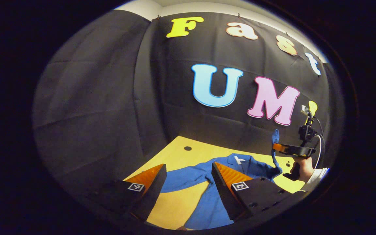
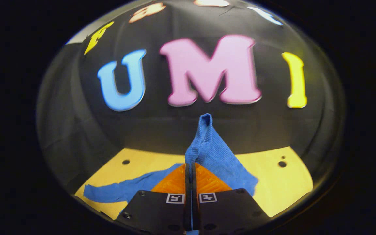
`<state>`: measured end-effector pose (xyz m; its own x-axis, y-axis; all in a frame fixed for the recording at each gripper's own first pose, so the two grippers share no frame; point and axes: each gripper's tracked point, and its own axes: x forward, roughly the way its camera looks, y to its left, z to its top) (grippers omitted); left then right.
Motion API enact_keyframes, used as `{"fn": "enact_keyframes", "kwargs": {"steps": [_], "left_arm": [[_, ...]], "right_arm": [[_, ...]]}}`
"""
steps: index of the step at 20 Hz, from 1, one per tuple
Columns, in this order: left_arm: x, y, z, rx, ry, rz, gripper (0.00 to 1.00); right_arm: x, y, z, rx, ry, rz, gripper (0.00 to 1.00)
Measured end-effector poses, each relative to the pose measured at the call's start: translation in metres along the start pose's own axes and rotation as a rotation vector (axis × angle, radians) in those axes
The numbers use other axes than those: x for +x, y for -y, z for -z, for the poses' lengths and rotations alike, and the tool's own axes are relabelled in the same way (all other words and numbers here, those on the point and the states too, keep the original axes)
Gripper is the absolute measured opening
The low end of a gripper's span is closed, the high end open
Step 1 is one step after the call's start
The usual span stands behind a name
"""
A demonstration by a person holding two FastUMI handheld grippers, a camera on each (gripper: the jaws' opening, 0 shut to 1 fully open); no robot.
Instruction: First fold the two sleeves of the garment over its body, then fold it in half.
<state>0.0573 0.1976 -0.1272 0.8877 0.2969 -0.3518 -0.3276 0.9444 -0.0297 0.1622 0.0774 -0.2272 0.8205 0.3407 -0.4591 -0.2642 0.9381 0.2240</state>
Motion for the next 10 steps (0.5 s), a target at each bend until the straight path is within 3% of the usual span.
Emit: {"fn": "enact_keyframes", "kwargs": {"steps": [2, 6, 8, 10], "left_arm": [[-0.016, -0.044, 0.018, 0.034, -0.048, -0.065, 0.79], [-0.045, -0.109, 0.044, 0.079, -0.101, -0.171, 0.8], [-0.052, -0.125, 0.058, 0.042, -0.131, -0.205, 0.8], [-0.055, -0.131, 0.068, -0.007, -0.146, -0.218, 0.8]], "right_arm": [[0.025, -0.029, 0.049, 0.036, -0.096, -0.025, 0.02], [0.036, -0.041, 0.126, 0.188, -0.308, 0.004, 0.02], [0.029, -0.064, 0.137, 0.32, -0.378, -0.043, 0.02], [0.028, -0.093, 0.143, 0.435, -0.422, -0.142, 0.0]]}}
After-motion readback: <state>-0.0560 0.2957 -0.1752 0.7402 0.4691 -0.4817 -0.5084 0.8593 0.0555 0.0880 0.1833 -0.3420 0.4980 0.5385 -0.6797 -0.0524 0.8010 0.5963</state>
